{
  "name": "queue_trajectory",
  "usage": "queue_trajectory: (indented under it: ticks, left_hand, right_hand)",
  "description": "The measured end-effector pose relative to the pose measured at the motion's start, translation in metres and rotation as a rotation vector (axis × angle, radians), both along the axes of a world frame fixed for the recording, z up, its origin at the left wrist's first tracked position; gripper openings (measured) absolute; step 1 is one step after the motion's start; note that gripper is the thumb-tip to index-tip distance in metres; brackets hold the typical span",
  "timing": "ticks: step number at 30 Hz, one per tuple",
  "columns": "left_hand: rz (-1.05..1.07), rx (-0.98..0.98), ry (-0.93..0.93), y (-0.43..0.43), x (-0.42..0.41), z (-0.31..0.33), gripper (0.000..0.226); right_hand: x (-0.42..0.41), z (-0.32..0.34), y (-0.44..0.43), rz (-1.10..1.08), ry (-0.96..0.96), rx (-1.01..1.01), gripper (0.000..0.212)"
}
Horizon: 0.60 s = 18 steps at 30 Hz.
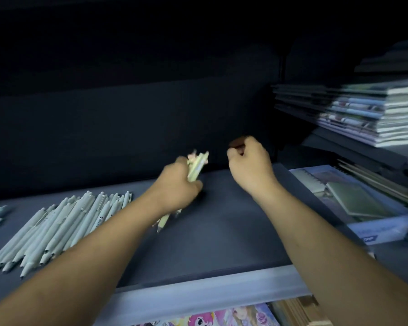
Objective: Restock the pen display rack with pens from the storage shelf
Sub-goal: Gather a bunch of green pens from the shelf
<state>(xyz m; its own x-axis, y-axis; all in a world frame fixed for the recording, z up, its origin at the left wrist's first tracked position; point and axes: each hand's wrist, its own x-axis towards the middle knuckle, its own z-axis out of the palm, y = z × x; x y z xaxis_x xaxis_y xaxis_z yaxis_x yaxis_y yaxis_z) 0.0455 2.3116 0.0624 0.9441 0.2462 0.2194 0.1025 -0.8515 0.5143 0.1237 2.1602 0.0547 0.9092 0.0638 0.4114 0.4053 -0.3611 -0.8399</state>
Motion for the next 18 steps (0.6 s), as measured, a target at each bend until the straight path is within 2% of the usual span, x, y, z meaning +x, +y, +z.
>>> queue_trajectory:
  ticks: [2,4,5,8,12,15,18]
  left_hand:
    - [-0.059,-0.357,-0.258,0.003,-0.002,-0.002,0.014]
    - [-0.153,-0.723,-0.401,-0.001,-0.004,-0.004,0.015]
    - [-0.188,-0.822,-0.447,-0.003,-0.004,-0.006,0.016]
    - [-0.241,-0.878,-0.529,-0.004,-0.004,-0.013,0.015]
    - [-0.285,-0.750,-0.565,-0.006,-0.007,-0.019,0.030]
    - [-0.270,-0.771,-0.543,-0.011,-0.007,-0.019,0.033]
    - [-0.291,-0.779,-0.445,-0.013,-0.008,-0.022,0.028]
  right_hand:
    - [-0.006,0.001,0.008,0.115,0.090,0.192,0.020]
    - [-0.015,0.004,0.017,0.275,0.183,0.383,0.028]
    - [-0.018,0.006,0.020,0.326,0.183,0.430,0.033]
    - [-0.028,0.010,0.026,0.409,0.119,0.458,0.039]
    - [-0.038,0.012,0.025,0.537,0.092,0.449,0.031]
    - [-0.042,0.012,0.024,0.610,0.071,0.423,0.036]
    - [-0.042,0.010,0.025,0.582,0.051,0.304,0.028]
